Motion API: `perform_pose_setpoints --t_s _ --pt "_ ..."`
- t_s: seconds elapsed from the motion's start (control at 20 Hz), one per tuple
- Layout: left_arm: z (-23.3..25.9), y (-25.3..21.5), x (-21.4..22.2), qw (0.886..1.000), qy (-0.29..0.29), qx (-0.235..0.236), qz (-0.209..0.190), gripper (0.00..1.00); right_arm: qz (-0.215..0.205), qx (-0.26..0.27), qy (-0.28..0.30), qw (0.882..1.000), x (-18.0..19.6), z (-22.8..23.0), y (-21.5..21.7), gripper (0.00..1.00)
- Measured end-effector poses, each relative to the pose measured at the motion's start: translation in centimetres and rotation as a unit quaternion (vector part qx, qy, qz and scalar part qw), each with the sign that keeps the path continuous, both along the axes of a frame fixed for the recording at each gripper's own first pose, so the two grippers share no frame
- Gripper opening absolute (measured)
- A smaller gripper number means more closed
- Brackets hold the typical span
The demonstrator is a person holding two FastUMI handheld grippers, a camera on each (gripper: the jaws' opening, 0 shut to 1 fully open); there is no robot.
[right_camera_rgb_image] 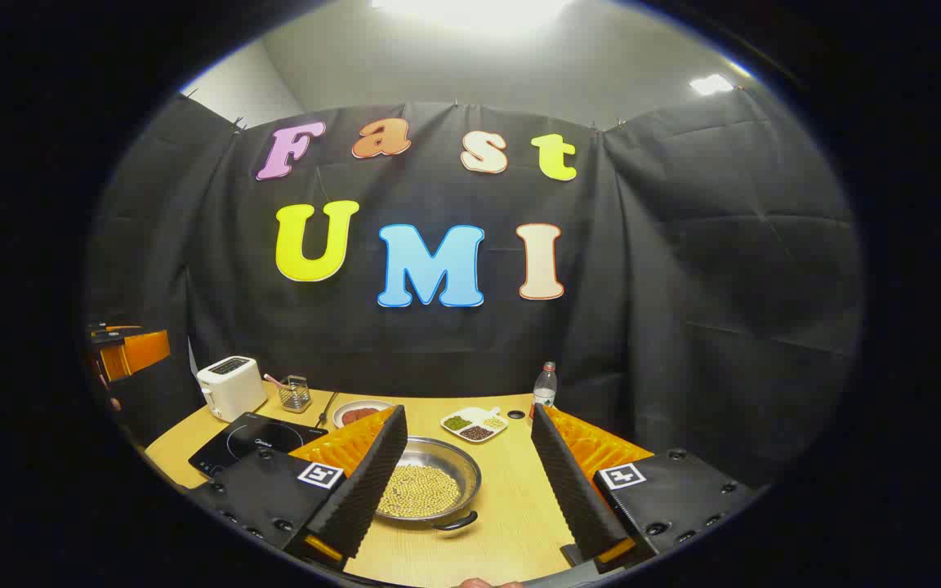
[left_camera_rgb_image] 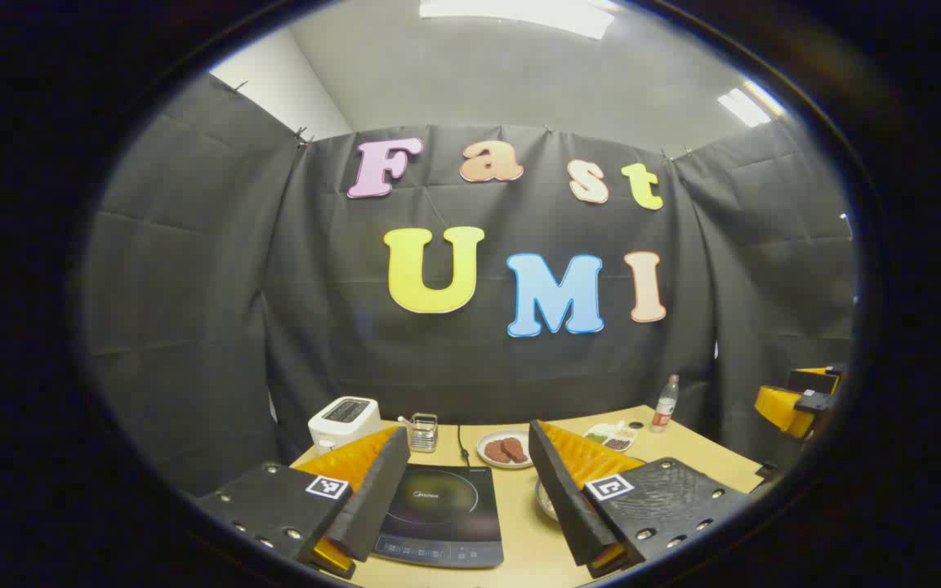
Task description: First push the handle of the pot to place it horizontally, then grasp the pot with both hands and set it on the induction cooktop.
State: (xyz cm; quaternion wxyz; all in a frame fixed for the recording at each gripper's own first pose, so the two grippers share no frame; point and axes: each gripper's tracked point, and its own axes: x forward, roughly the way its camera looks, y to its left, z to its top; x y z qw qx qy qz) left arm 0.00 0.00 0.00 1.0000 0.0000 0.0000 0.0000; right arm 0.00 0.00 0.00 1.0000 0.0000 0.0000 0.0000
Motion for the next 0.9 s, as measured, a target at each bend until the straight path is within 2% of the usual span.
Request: perform_pose_setpoints --t_s 0.05,0.2,0.25,0.3,0.4,0.5,0.65,0.7,0.9 --pt "-0.1 0.1 0.1 1.0 0.003 -0.002 0.001 0.89 0.001 0.002 0.001 1.0 0.2 0.1 0.1 0.97" --pt "-0.2 0.5 0.4 1.0 0.002 -0.008 0.004 0.87 0.002 0.003 0.003 1.0 0.7 0.2 0.3 0.97" --pt "-0.2 0.6 0.6 1.0 0.002 -0.007 0.005 0.92 0.002 0.004 0.003 1.0 0.9 0.2 0.3 0.97" --pt "-0.3 0.6 0.8 1.0 0.002 -0.006 0.005 0.87 0.002 0.006 0.003 1.0 1.0 0.4 0.3 0.97" --pt "-0.5 0.8 1.1 1.0 0.001 -0.004 0.007 0.89 0.0 0.011 0.005 1.0 1.3 0.4 0.3 0.98" --pt "-0.9 0.9 1.6 1.0 0.004 -0.002 0.008 0.87 0.0 0.014 0.011 1.0 1.6 0.1 0.4 0.97" --pt "-1.6 0.6 2.0 1.0 0.011 -0.007 0.005 0.89 -0.001 0.017 0.02 1.0 2.0 -0.2 0.2 0.96" --pt "-1.7 0.6 2.2 1.0 0.012 -0.007 0.004 0.87 -0.002 0.019 0.022 1.0 2.2 -0.2 0.2 0.96" --pt "-2.1 0.5 2.5 1.0 0.016 -0.005 0.004 0.89 0.003 0.024 0.035 0.999 2.7 -0.8 0.3 0.97"
